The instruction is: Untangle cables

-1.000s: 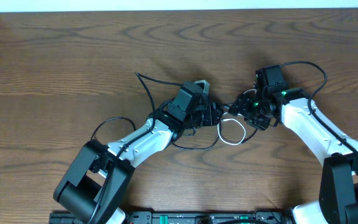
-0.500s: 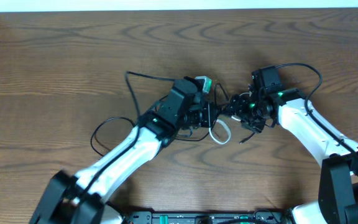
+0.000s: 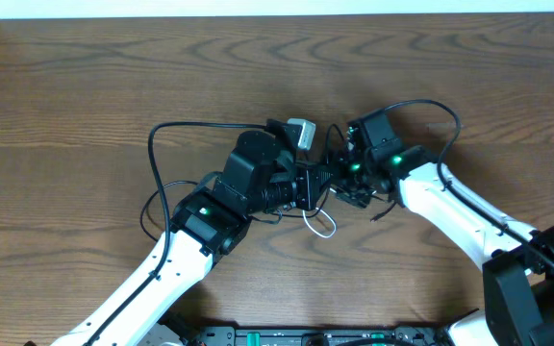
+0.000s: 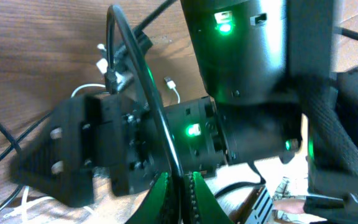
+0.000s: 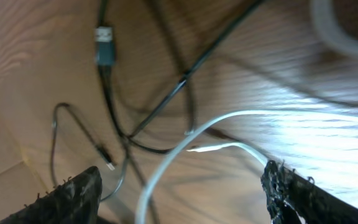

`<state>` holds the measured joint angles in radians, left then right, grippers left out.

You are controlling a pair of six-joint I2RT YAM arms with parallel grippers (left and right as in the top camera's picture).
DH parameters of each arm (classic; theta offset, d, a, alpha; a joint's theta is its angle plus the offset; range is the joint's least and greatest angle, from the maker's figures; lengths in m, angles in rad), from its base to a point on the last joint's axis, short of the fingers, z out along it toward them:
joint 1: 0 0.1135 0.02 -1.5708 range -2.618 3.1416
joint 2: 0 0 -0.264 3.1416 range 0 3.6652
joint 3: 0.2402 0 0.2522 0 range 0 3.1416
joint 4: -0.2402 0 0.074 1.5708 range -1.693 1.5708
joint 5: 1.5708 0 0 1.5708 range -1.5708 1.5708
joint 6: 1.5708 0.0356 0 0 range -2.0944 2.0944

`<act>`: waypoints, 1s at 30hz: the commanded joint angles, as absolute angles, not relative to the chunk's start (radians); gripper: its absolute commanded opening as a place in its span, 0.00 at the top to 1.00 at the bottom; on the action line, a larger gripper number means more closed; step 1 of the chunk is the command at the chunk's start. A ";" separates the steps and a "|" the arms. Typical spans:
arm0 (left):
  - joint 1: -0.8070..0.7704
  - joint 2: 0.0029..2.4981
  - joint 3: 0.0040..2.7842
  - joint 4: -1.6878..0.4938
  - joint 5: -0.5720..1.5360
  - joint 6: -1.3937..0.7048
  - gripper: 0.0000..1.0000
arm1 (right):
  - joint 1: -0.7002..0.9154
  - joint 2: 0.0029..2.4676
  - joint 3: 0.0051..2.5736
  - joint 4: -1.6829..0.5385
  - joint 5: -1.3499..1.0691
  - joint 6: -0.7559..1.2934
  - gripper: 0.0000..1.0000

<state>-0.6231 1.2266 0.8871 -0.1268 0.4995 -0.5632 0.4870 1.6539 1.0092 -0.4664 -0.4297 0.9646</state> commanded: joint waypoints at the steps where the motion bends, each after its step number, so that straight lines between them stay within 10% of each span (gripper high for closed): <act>1: -0.622 1.219 0.888 -0.127 0.517 -0.543 0.92 | 0.558 1.656 1.019 -0.440 -0.392 1.146 0.32; 6: -0.622 1.219 0.888 -0.127 0.516 -0.534 0.92 | 0.616 1.704 1.018 -0.381 -0.387 1.245 0.57; 10: -0.622 1.219 0.888 -0.128 0.516 -0.526 0.92 | 0.614 1.704 1.018 -0.385 -0.382 1.239 0.99; 23: -0.531 1.219 0.888 -0.508 0.246 -0.348 0.93 | 0.084 1.659 1.068 -0.746 -0.344 0.508 0.99; 30: -0.531 1.219 0.888 -0.542 0.189 -0.348 0.92 | -0.236 1.617 1.510 -1.124 -0.144 0.336 0.99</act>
<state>-0.5365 1.2266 0.8864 -0.5415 0.2115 -0.3630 -0.1898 1.6382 1.4220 -1.0988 -0.2455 0.3916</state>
